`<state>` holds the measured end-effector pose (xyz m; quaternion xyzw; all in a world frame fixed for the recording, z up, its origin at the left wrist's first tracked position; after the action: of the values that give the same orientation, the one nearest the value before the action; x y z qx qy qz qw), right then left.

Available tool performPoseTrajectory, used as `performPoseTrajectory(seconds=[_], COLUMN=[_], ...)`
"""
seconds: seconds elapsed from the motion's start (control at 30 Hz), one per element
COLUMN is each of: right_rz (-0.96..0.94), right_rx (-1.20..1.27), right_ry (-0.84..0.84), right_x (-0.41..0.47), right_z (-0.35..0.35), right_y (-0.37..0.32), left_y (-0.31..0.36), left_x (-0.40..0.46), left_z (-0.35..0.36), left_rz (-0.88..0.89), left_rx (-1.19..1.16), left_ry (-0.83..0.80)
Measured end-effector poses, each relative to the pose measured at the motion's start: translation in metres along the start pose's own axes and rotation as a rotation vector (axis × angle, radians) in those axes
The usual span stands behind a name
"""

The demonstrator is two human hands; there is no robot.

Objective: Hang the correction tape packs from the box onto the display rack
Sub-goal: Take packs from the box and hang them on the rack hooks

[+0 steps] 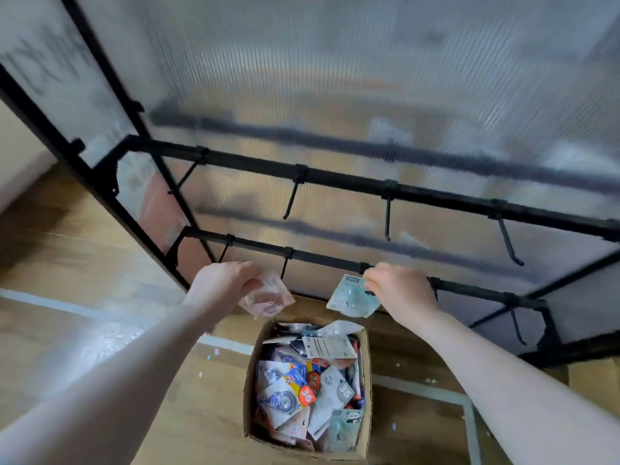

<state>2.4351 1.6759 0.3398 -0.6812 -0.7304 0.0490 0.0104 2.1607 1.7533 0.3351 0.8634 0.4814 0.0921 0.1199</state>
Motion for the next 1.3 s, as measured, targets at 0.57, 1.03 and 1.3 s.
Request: performPoseTrajectory(seconds=[0.57,1.03,1.3], right_rz=[0.104,0.060,0.053], right_rx=[-0.041,0.020,0.009], right_ry=[0.326,0.612,0.800], right_x=[-0.028,-0.101,-0.121], right_z=[-0.285,-0.450,-0.514], right_y=[0.007,0.064,0.116], left_y=[0.115,0.249,0.313], left_x=[0.051,0.039,0.058], left_z=[-0.281,-0.429,-0.440], left_rz=[0.161,0.249,0.283], left_rx=[0.221,0.193,0.114], left_ry=[0.182,0.442,0.475])
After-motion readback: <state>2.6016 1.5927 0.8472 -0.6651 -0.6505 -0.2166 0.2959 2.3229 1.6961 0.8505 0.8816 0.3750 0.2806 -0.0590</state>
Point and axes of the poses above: each hand's wrist, its own x-axis towards the middle knuckle, its own z-axis out of the palm, y = z × x, the point moved 1 cm from there along x, towards the middle knuckle, and after that the axes turned 4 degrees about -x, right-handed, at the moved point
